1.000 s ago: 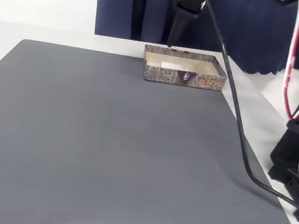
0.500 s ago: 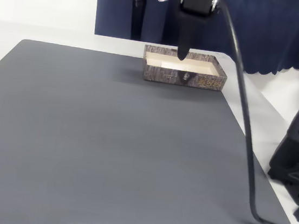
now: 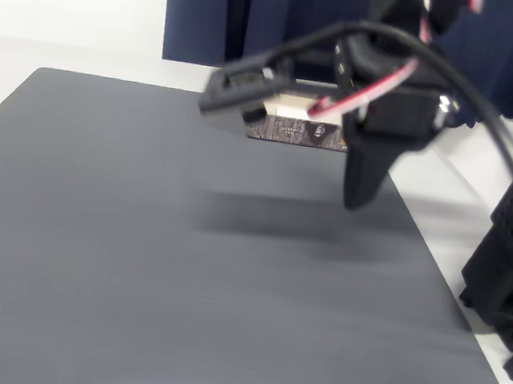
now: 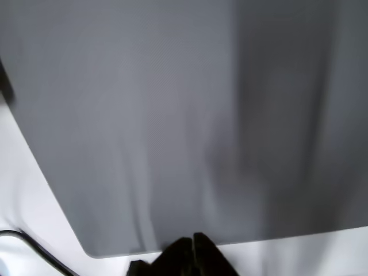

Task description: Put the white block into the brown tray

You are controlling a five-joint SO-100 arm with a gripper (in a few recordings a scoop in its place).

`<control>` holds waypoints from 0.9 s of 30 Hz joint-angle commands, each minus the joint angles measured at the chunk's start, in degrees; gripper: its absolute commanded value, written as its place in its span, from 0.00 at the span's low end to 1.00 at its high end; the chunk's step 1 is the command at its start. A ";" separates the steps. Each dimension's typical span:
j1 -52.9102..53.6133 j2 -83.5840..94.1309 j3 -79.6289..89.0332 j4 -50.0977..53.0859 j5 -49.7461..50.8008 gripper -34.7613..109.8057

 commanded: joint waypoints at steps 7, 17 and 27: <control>-6.06 21.09 18.81 -13.89 2.02 0.24; -7.47 41.66 33.66 -16.61 6.06 0.24; -7.38 52.12 41.66 -22.94 6.77 0.24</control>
